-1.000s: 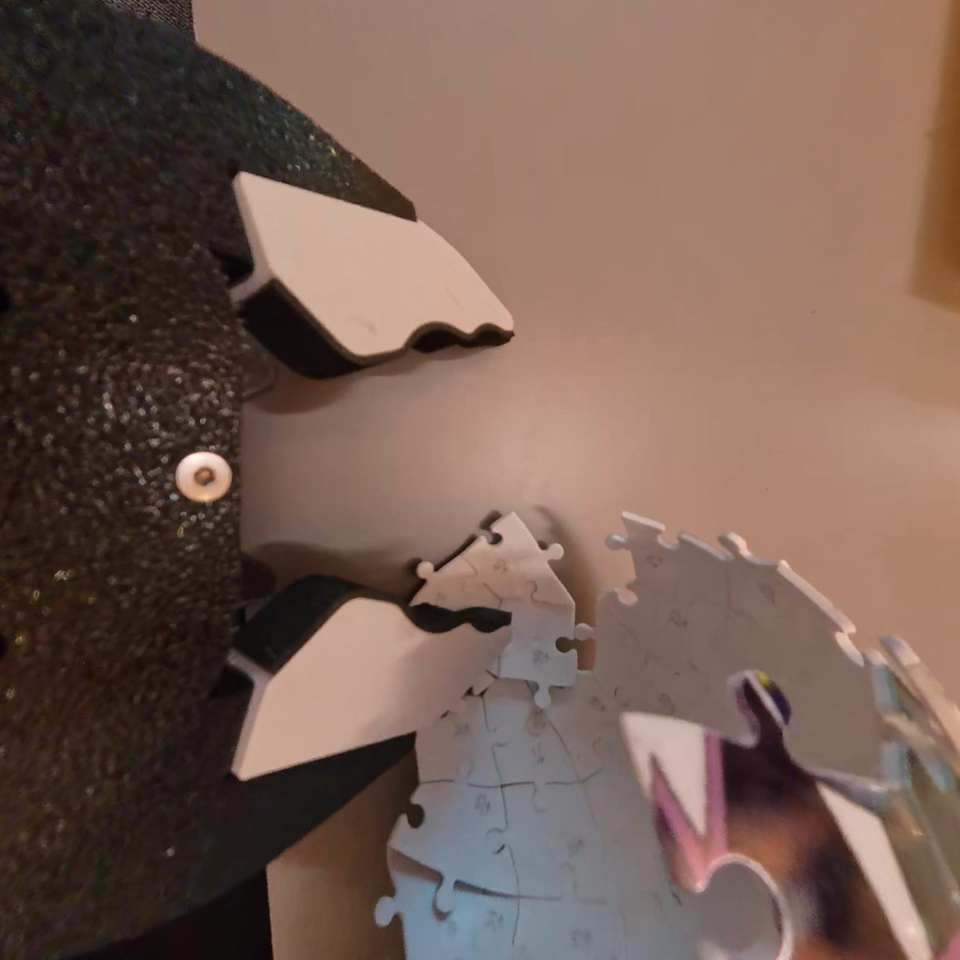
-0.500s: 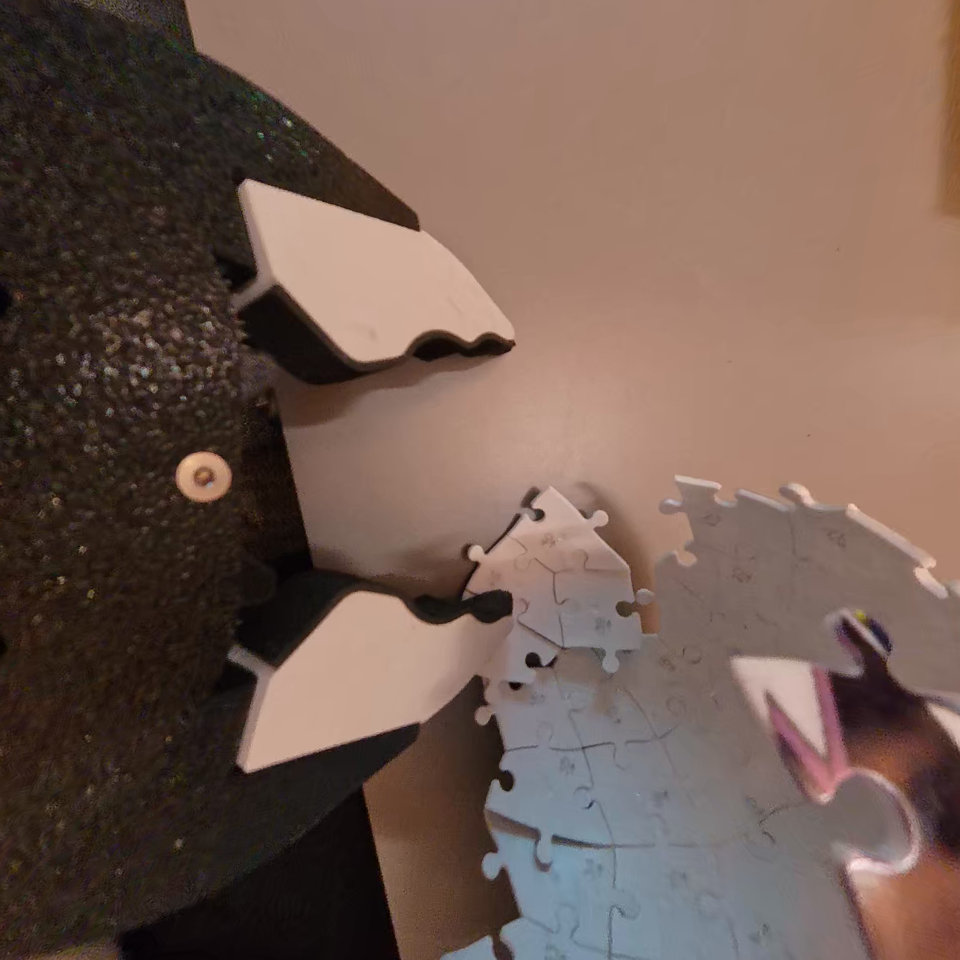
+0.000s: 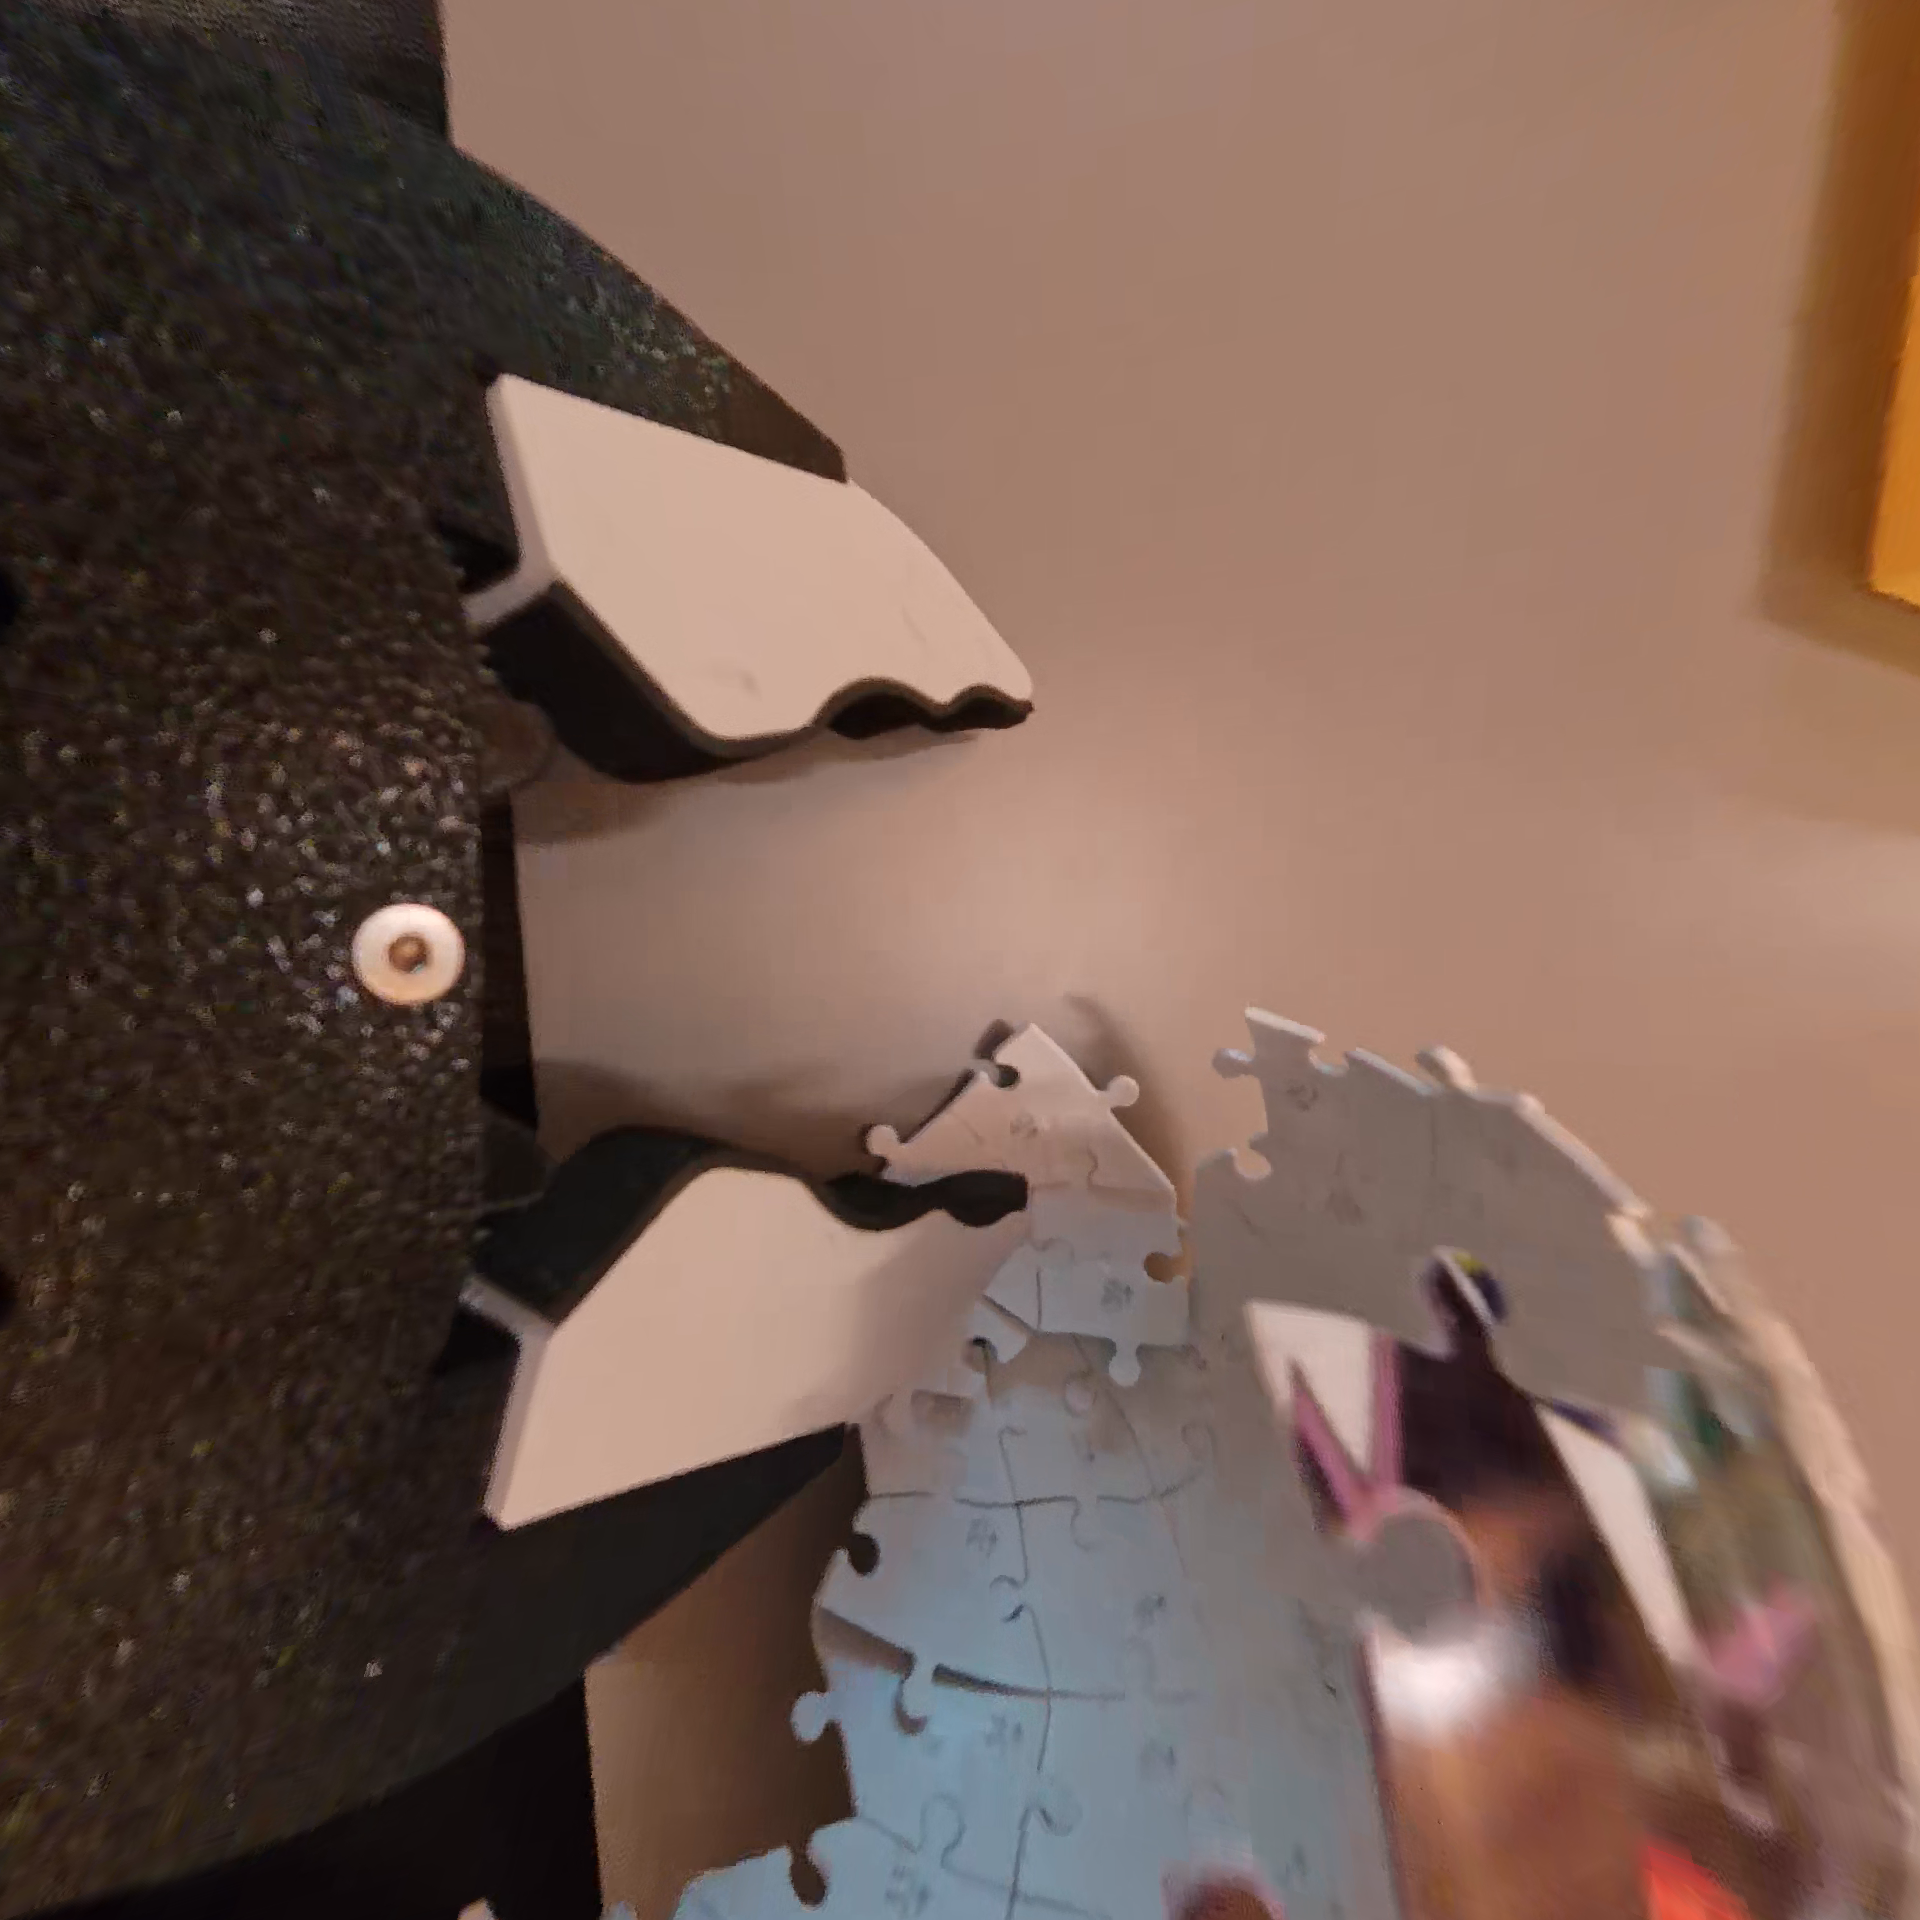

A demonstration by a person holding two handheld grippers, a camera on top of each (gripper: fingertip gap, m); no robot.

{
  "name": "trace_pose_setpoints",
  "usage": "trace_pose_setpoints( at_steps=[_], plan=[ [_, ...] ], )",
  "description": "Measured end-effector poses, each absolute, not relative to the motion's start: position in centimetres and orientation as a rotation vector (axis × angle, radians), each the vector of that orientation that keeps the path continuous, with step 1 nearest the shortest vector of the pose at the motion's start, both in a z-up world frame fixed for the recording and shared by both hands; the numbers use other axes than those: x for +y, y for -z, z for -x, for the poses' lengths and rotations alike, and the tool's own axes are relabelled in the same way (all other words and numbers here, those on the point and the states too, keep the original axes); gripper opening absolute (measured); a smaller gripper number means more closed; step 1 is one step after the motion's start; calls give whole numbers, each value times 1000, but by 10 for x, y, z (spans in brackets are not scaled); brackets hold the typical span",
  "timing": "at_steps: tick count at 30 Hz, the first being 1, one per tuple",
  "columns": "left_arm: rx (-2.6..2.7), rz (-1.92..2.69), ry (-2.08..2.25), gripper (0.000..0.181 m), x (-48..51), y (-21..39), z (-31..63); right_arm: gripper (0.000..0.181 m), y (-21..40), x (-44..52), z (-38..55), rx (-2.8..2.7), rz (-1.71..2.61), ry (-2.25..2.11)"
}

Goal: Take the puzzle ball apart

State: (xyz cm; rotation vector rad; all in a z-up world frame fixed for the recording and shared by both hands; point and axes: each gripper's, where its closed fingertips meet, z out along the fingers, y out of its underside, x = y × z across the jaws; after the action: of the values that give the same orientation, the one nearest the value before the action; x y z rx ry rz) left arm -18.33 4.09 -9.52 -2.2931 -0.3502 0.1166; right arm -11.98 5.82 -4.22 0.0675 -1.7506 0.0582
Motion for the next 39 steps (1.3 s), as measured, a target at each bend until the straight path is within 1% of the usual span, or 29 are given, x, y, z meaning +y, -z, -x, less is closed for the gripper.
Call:
trace_pose_setpoints(
  at_steps=[4,9,23,39],
  plan=[
    [-269,2217,-177,82,55,85,186,120,42,58,120,-1750,-71,-55],
    [-231,2298,-197,83,56,100,184,119,42,58,120,-1751,-69,-57],
    [-306,2293,-190,86,54,103,190,119,43,59,121,-1750,-59,-63],
    [-334,2292,-139,84,49,103,190,119,42,60,121,-1751,-62,-59]
  ],
)
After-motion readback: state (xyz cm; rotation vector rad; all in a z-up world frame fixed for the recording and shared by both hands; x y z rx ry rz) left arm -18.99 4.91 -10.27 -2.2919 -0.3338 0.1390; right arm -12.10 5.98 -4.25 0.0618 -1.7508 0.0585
